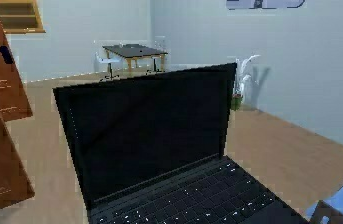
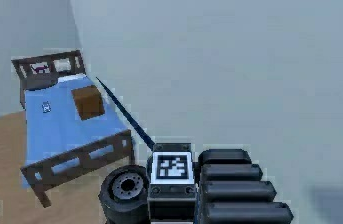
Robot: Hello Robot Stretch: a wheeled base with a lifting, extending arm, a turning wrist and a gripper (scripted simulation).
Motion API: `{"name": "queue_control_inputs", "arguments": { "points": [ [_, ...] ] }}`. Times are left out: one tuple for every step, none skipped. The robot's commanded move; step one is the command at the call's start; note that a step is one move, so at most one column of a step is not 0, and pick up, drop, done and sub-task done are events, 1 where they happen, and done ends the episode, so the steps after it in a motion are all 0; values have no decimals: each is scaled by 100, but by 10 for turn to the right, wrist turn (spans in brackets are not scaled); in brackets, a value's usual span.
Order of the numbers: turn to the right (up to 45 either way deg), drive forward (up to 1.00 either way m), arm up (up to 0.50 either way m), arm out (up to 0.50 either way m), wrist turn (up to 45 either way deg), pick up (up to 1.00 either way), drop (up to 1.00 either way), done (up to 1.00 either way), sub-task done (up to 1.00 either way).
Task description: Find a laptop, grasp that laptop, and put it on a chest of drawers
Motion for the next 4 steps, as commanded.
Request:
{"name": "queue_control_inputs", "arguments": {
  "points": [
    [-450, 0, 0, 0, 0, 0, 0, 0, 0],
    [-180, 0, 0, 0, 0, 0, 0, 0, 0],
    [0, 35, 0, 0, 0, 0, 0, 0, 0],
    [-150, 0, 0, 0, 0, 0, 0, 0, 0]
  ]
}}
